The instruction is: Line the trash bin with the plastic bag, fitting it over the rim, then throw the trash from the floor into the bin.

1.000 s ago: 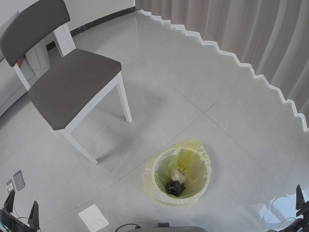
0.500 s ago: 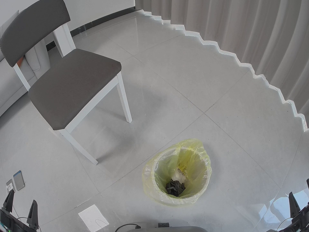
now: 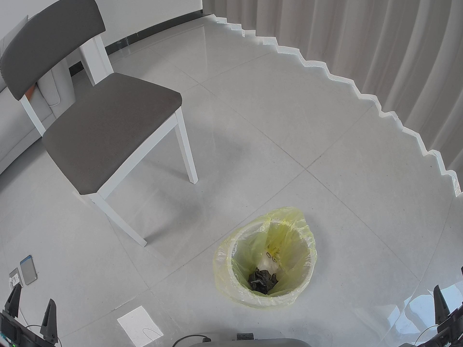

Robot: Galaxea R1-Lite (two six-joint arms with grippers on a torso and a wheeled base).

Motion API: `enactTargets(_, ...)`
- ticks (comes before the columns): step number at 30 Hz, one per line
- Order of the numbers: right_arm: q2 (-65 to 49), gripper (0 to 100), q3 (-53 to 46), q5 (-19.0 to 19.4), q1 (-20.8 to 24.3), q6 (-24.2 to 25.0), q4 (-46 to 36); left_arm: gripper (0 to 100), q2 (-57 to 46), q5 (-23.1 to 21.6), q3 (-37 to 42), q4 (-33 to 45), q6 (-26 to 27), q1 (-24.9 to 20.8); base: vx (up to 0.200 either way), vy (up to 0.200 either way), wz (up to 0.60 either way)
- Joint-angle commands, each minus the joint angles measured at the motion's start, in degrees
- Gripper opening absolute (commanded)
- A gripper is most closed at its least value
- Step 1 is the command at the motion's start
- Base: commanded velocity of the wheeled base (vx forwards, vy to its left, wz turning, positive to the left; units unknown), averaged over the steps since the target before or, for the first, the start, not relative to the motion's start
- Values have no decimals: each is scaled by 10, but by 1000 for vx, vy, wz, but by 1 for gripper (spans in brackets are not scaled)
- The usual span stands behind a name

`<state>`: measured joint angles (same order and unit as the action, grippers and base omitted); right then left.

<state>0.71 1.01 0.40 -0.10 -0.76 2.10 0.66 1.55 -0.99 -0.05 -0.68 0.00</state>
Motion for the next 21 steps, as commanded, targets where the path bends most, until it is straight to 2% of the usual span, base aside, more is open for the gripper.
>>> enactTargets(1,-7,100,-10,7,0,-16,-22,100,-6,-2,10,0,0,0,0,0,0)
enactTargets(8,-7,100,-10,-3,1,17,-18,100,-6,-1,10,0,0,0,0,0,0)
enactTargets(15,-7,100,-10,-26,0,18,-20,100,-6,-1,10,0,0,0,0,0,0)
enactTargets(21,-7,100,-10,-28,0,19,-19,100,-6,-1,10,0,0,0,0,0,0)
